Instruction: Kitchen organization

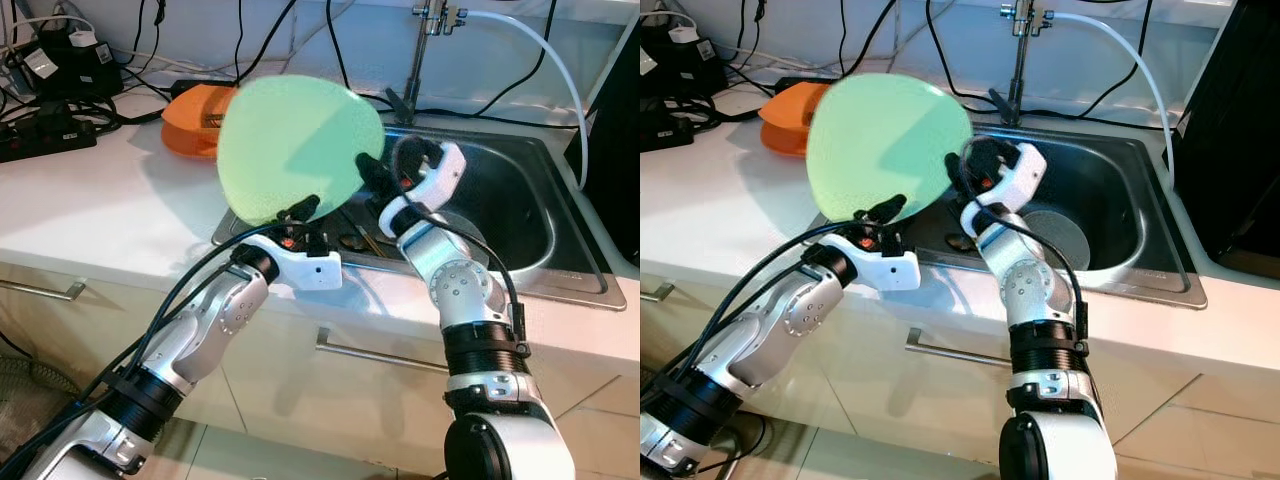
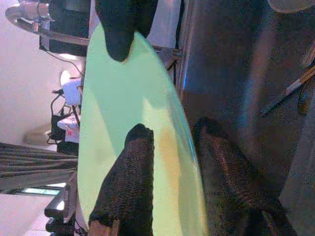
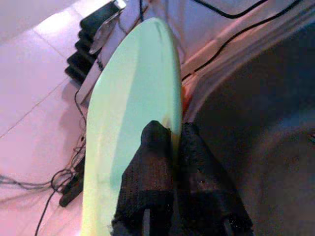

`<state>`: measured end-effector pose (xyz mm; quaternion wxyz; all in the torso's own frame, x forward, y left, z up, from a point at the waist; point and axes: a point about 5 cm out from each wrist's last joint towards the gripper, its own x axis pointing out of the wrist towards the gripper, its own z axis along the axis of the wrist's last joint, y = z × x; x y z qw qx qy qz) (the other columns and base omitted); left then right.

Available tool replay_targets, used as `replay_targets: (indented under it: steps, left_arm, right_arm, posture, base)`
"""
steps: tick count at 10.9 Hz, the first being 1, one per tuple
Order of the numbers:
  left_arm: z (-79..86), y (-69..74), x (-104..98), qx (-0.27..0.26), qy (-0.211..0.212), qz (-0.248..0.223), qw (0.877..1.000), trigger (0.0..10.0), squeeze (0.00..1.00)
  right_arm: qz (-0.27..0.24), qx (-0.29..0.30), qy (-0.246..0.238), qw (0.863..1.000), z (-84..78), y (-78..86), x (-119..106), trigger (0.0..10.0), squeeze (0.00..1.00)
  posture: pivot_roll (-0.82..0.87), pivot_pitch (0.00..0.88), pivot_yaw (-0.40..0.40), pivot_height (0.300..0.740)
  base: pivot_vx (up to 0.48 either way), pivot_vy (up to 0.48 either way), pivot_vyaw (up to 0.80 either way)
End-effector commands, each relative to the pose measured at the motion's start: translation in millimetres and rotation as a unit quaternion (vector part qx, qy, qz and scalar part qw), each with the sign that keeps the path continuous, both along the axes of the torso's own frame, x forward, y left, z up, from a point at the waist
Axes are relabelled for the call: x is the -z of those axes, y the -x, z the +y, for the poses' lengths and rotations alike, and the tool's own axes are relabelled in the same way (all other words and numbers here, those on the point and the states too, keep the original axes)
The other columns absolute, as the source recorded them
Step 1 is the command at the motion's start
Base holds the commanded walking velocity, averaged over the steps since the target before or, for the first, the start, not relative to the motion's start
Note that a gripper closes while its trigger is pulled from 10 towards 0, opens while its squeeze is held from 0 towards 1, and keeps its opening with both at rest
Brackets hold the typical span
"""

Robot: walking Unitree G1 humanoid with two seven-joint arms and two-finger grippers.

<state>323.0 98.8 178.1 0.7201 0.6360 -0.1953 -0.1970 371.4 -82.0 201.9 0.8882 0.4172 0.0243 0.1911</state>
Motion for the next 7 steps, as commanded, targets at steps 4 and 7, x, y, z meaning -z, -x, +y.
replay_targets:
  steps: [4,7]
  left_arm:
    - [0.4,-0.9,-15.1,-0.001,0.008,-0.03,1.0,10.0,0.0]
    - [3.5,-0.5,-11.9,-0.009,0.031,-0.01,0.999,10.0,0.0]
  right_arm:
    - [0.037,0.072,-0.055,0.995,-23.9,-12.9,-4.9,0.0,0.0]
    - [0.067,0.164,-0.067,0.982,-61.7,-22.5,0.3,0.0,0.0]
  posture:
    - [0.24,0.006,0.013,0.74]
    - [0.24,0.006,0.012,0.74]
  base:
    - [0.0,0.0,0.0]
    - [0.0,0.0,0.0]
